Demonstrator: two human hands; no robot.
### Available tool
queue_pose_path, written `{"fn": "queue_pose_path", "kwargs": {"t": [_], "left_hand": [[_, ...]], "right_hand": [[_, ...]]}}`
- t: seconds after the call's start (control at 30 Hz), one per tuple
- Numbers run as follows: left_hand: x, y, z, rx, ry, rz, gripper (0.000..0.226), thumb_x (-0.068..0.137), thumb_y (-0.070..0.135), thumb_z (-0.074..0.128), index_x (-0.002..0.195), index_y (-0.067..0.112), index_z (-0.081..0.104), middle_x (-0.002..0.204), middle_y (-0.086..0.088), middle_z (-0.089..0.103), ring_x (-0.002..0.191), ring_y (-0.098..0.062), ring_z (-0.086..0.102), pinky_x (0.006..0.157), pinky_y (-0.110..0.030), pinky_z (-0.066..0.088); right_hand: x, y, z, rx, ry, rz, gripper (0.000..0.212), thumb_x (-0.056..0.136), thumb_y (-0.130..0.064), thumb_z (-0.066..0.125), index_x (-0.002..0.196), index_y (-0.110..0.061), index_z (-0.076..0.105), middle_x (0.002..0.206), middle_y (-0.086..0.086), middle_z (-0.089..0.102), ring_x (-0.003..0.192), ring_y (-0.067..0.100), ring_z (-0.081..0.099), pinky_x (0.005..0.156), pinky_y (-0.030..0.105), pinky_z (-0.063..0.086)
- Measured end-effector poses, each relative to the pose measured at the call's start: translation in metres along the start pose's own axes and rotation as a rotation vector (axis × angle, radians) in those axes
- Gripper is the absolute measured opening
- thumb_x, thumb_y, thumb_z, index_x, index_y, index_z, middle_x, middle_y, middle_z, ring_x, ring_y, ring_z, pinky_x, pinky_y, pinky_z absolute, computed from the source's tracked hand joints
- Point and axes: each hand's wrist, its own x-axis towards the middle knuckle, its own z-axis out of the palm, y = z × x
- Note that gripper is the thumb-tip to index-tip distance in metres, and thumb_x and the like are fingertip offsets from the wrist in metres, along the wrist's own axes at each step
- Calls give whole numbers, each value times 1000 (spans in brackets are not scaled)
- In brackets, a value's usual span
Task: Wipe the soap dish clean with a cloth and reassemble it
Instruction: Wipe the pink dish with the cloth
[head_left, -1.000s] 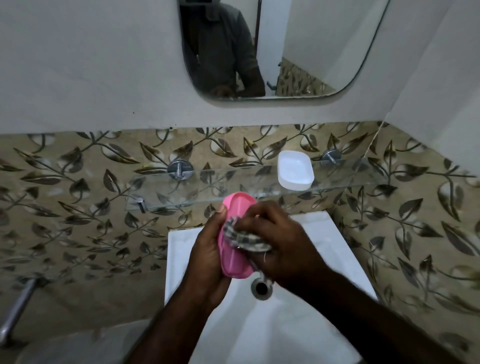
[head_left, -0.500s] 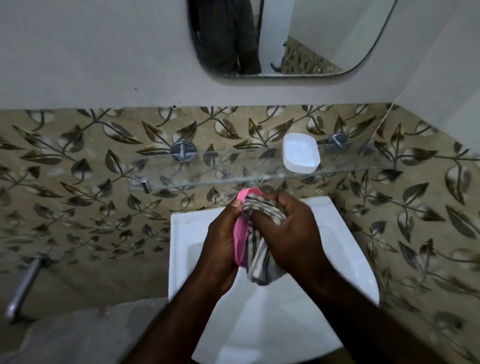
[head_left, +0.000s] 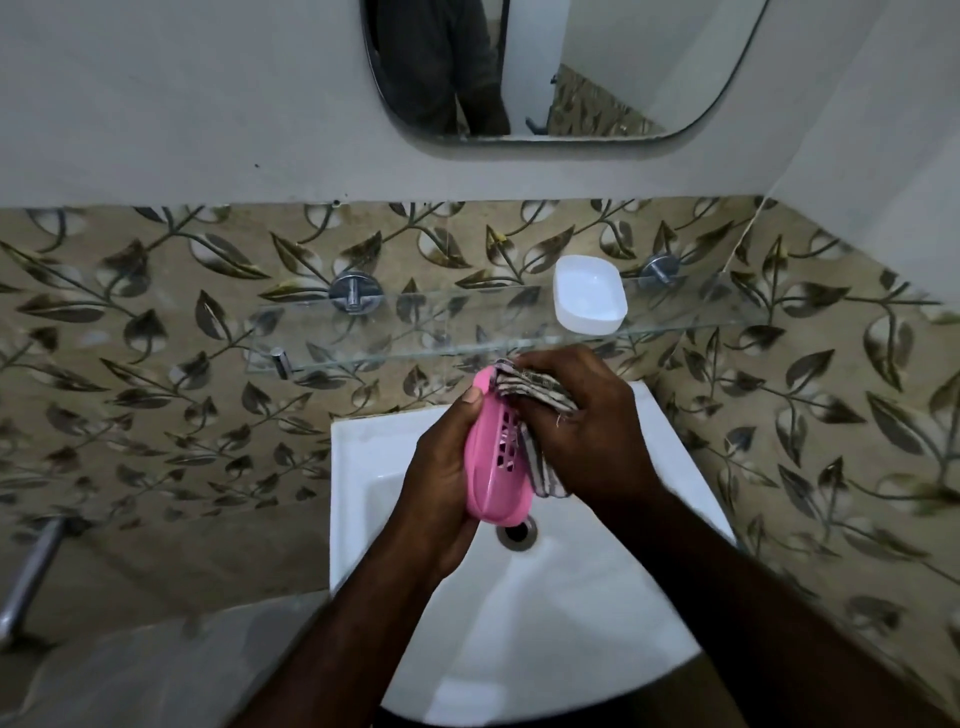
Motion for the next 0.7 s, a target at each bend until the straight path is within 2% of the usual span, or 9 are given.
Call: {"fn": "queue_pose_path", "kwargs": {"t": [0.1,0.2,0.27,0.33,0.4,0.5,0.57,0.63,0.7], "left_hand": [[2,-10,1,34,79,67,40,93,37,54,122,12,64,117,-13,71,109,-27,67,90,-39,54],[5,-15,4,35,186,132,55,80,46,63,124,13,63,120,-19,67,112,-35,64,101,-52,47],[8,-16,8,41,275,195,62,73,51,68,122,15,64,120,-20,67,111,-37,64,101,-57,46],[13,-19,13,104,322,302,57,76,47,64,125,18,63,123,-15,67,113,-33,64,100,-55,48],[17,-21,22,213,328,422,45,83,38,59,125,25,63,121,2,70,113,-20,65,97,-43,52],[26,-19,35,357,289,554,32,90,26,57,122,29,58,99,30,71,95,6,66,78,-15,52],[34,-15,43,413,294,587,33,88,31,57,121,33,58,100,31,70,95,4,66,77,-17,52],[43,-12,50,410,312,603,34,86,36,57,120,36,59,105,20,72,98,-8,67,77,-27,57],[49,-10,55,385,318,612,38,87,35,54,124,31,60,112,1,71,96,-23,67,75,-40,58]], "right_hand": [[-12,2,2,-6,-3,239,12,85,-19,71,90,-24,62,86,-5,67,80,6,63,70,19,49],[-41,-4,5,91,-44,409,19,86,-19,70,79,-23,53,70,-1,66,62,7,64,55,16,47],[-50,-7,7,115,-85,495,22,86,-22,69,75,-22,50,64,-2,64,57,7,62,53,16,45],[-48,-4,4,144,-144,580,22,88,-26,68,74,-18,51,64,-4,62,59,7,60,56,17,45],[-37,-5,-8,333,-203,655,20,90,-26,66,78,-13,56,67,-3,63,63,10,61,61,23,48],[-22,0,-23,639,-248,727,12,94,-15,60,82,-12,64,73,2,70,70,16,67,62,25,52],[-15,11,-31,896,-230,795,17,96,-11,55,103,0,66,99,19,72,91,31,69,79,35,58],[-8,22,-43,1176,-184,861,33,97,-15,49,118,6,63,117,28,66,107,37,65,93,42,54],[4,30,-59,1370,-76,889,42,99,-24,42,97,1,75,100,22,73,91,30,72,77,38,60]]}}
